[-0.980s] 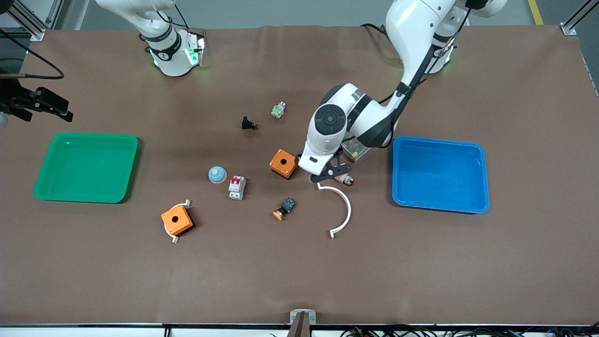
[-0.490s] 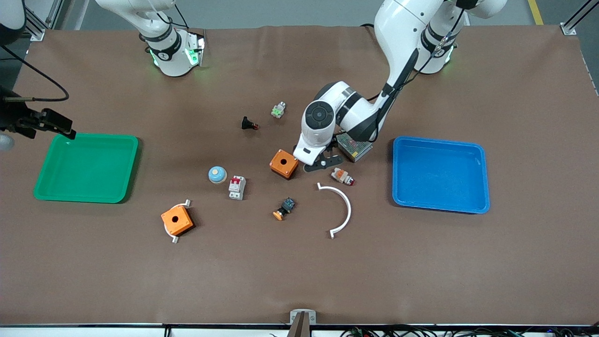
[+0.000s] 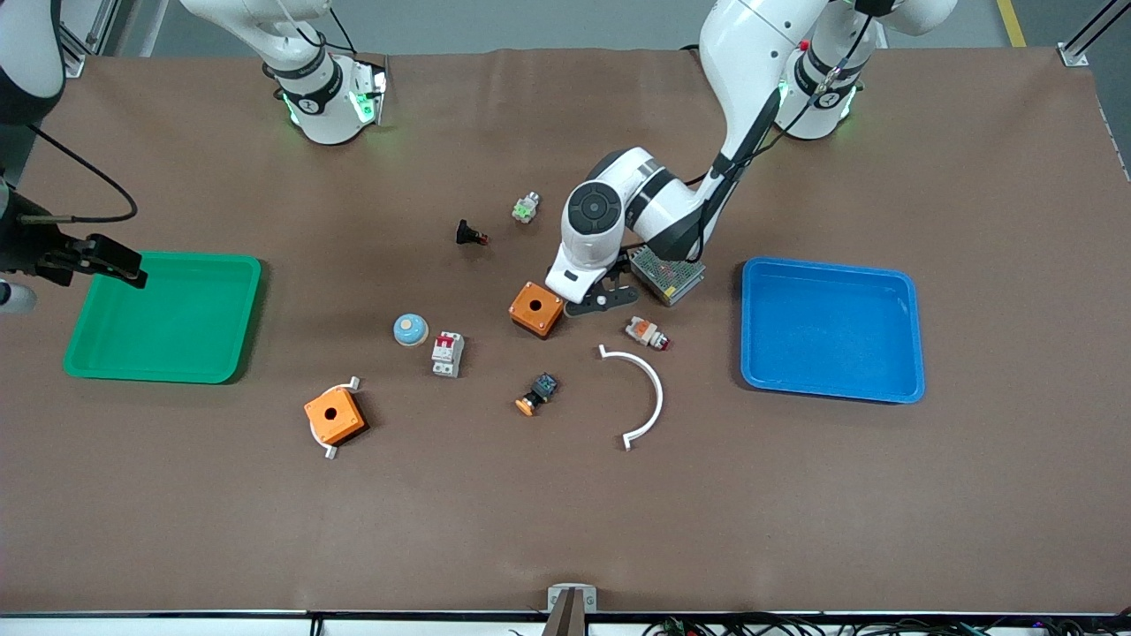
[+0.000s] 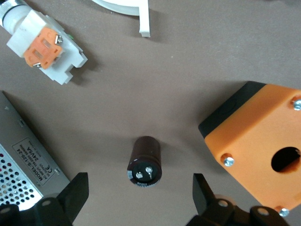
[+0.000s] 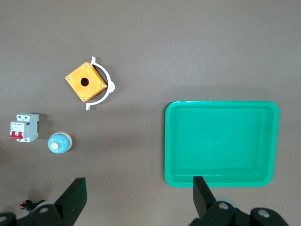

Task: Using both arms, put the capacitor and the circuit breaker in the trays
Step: 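Lower the left gripper onto the capacitor while the right gripper reaches out, then grasp the capacitor with the left gripper while the right gripper reaches the breaker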

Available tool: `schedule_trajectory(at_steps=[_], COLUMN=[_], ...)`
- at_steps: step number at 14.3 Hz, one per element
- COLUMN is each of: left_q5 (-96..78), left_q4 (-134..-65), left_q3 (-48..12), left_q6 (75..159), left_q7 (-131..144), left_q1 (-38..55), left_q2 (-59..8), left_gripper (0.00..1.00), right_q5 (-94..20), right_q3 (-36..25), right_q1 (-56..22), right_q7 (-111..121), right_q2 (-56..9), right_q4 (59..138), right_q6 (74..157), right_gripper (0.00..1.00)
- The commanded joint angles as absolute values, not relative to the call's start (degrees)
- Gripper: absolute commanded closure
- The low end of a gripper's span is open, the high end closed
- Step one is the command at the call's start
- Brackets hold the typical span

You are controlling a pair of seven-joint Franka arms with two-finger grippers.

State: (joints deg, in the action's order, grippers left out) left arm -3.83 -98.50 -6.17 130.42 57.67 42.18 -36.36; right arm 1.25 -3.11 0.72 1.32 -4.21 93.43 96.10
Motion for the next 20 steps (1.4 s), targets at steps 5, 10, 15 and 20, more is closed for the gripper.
schedule_trajectory(at_steps=[5, 10, 15, 20], left_q5=[-4.0, -4.0, -4.0, -4.0], left_q4=[-99.1, -99.1, -98.7, -98.4], left_q3=[-6.2, -6.2, -6.2, -6.2], left_q6=[131.9, 131.9, 131.9, 131.8], left_q7=[58.1, 57.5, 57.4, 58.1], left_q1=[42.8, 42.6, 42.5, 42.3], left_q2=[-37.7, -37.7, -37.5, -37.3], left_gripper=[0.23, 0.5, 0.73, 0.82], right_q5=[0.3, -3.4, -5.6, -5.6], right_q3=[-2.4, -2.2, -2.2, -2.2], right_q1=[-1.7, -7.5, -14.8, -22.0], right_q7=[-5.5, -8.5, -22.7, -33.4], right_q2=[-7.0, -13.9, -19.0, -23.8], right_q4=[92.9, 91.8, 93.4, 98.4], right_q6=[95.7, 100.0, 108.1, 120.7], right_gripper=[0.0, 0.0, 0.0, 0.0])
